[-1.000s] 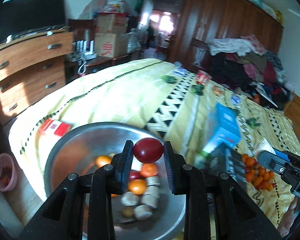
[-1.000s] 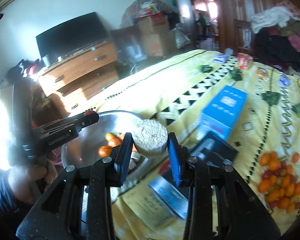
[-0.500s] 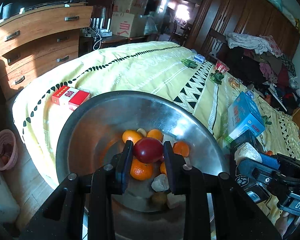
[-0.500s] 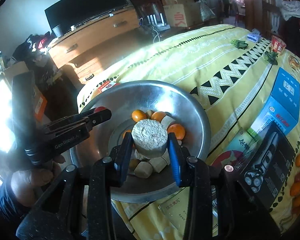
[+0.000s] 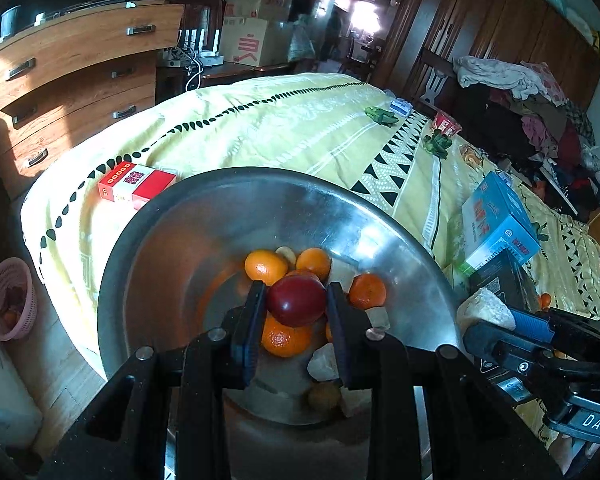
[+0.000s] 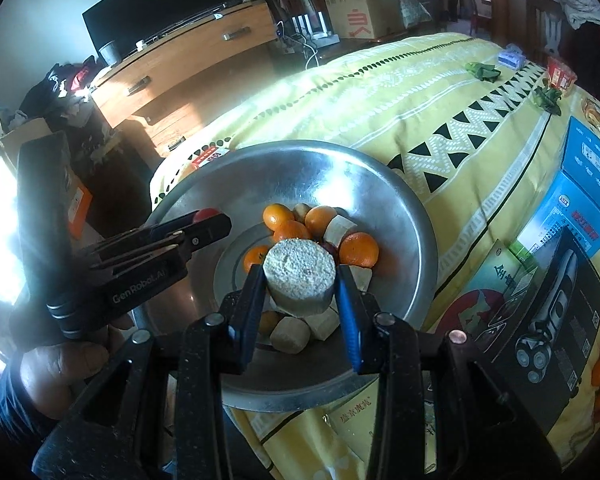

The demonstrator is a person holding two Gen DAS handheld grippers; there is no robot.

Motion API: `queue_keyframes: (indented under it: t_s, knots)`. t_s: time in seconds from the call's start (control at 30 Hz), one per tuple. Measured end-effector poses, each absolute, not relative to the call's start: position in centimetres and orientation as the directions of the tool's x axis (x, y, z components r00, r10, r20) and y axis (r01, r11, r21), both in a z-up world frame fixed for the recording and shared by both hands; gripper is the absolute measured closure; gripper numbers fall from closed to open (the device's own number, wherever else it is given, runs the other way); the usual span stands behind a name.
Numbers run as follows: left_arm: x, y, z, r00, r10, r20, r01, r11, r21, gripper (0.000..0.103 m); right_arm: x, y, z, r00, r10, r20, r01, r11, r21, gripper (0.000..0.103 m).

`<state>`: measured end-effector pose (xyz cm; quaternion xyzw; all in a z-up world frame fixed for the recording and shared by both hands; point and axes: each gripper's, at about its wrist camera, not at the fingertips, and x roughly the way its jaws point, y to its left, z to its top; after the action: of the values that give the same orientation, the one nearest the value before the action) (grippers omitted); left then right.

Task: Organize fruits
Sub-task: 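Carry the red plum and beige slice over the steel bowl with both tools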

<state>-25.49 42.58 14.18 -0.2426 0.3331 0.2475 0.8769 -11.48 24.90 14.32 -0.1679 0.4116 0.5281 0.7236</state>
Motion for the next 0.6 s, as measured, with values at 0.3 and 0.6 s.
queue_keyframes:
  t_s: [0.3,0.6]
  knots:
    - [-24.9,41.7,14.0,0.634,0.303,-0.712,-0.591,0.783,-0.194,0.073,-11.6,25.2,13.7,0.093,0.620,-0.779,-0.900,0.387,0.201,0.067]
    - [-24.6,41.4,13.5,0.618,0.320,-0.718,-0.591,0.792,-0.155,0.073,-11.8,25.6,13.1,0.086,0.607,-0.790,-0.901,0.386,0.199,0.067]
